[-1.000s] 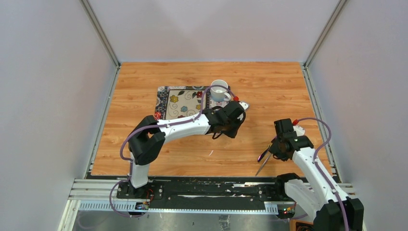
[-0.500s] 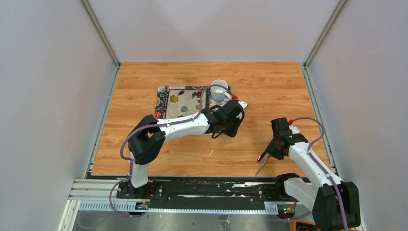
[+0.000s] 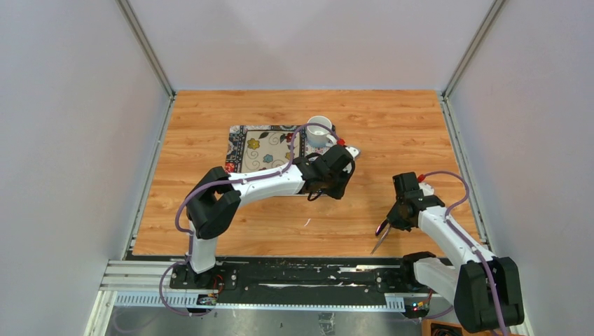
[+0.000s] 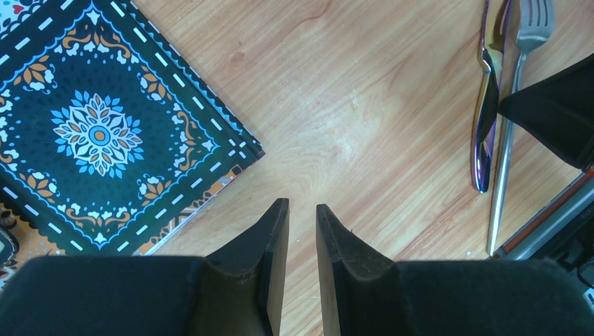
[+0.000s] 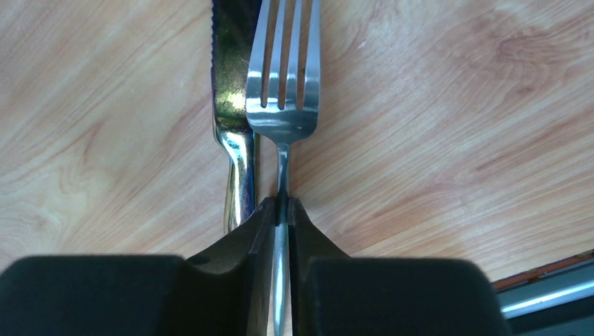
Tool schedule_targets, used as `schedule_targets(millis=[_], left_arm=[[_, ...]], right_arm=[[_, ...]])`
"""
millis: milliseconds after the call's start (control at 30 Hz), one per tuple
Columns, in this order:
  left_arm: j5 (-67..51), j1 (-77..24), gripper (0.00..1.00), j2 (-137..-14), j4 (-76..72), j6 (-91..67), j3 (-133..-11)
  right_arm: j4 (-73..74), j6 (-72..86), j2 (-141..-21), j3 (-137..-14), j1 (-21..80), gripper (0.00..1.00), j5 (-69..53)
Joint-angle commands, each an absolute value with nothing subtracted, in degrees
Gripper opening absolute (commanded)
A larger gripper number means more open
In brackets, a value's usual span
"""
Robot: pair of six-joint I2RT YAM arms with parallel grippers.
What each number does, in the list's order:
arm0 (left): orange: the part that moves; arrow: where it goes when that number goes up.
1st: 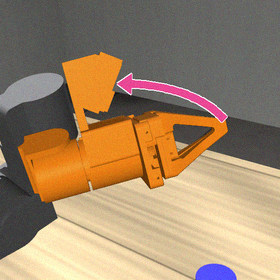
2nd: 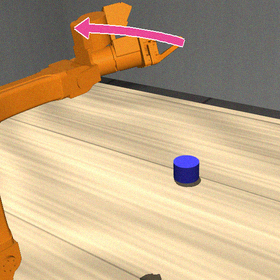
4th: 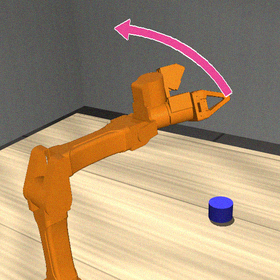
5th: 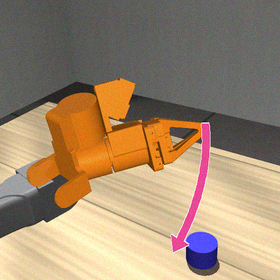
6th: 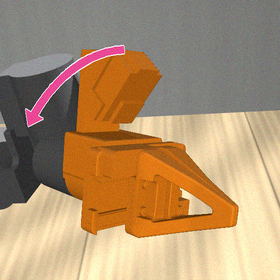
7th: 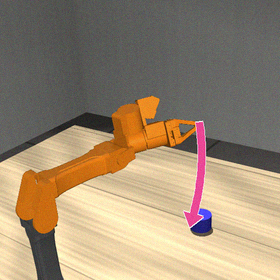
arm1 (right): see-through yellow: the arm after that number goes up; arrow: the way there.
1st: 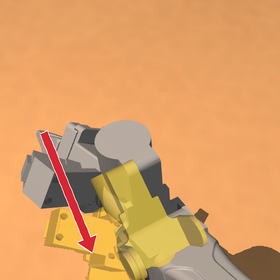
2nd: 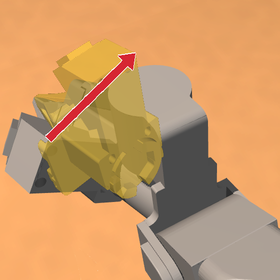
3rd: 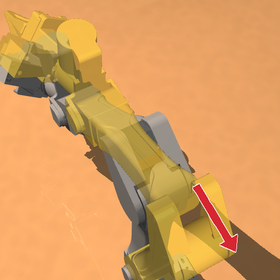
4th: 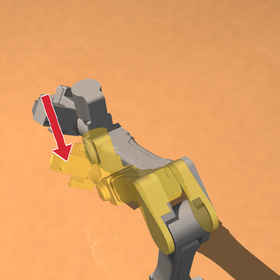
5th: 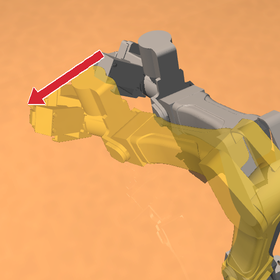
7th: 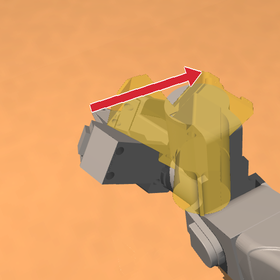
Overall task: Set the dinner table for one person
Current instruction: Pick up the spoon from the center of the board.
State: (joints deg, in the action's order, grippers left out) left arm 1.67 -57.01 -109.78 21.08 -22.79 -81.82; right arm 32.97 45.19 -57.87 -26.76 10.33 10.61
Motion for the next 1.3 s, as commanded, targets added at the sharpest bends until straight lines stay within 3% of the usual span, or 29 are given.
schedule_targets(millis=[0, 133, 667, 933, 1100, 1267], left_arm=[[1.23, -56.52, 0.26, -110.46, 20.36, -23.19, -81.49], [1.14, -56.45, 0.26, -110.65, 20.24, -23.28, -81.47], [-1.73, -53.32, 0.19, -110.28, 13.07, -27.24, -76.46], [-0.79, -49.56, 0.36, -105.85, 11.78, -28.01, -71.65], [1.08, -48.72, 0.62, -102.98, 12.19, -28.19, -69.83], [2.26, -48.29, 0.78, -99.69, 12.17, -28.40, -68.30]], right_arm=[[32.79, 45.26, -59.52, -24.94, 9.67, 0.10, 11.05], [32.65, 44.88, -59.56, -25.01, 9.67, 0.00, 11.29], [35.51, 41.08, -52.96, -31.51, 10.15, 0.00, 10.13], [32.57, 40.27, -57.80, -36.02, 13.50, 0.00, 8.11], [31.03, 40.23, -63.48, -41.80, 19.78, 0.00, 9.15], [30.68, 39.46, -69.96, -49.86, 25.16, 0.00, 10.80]])
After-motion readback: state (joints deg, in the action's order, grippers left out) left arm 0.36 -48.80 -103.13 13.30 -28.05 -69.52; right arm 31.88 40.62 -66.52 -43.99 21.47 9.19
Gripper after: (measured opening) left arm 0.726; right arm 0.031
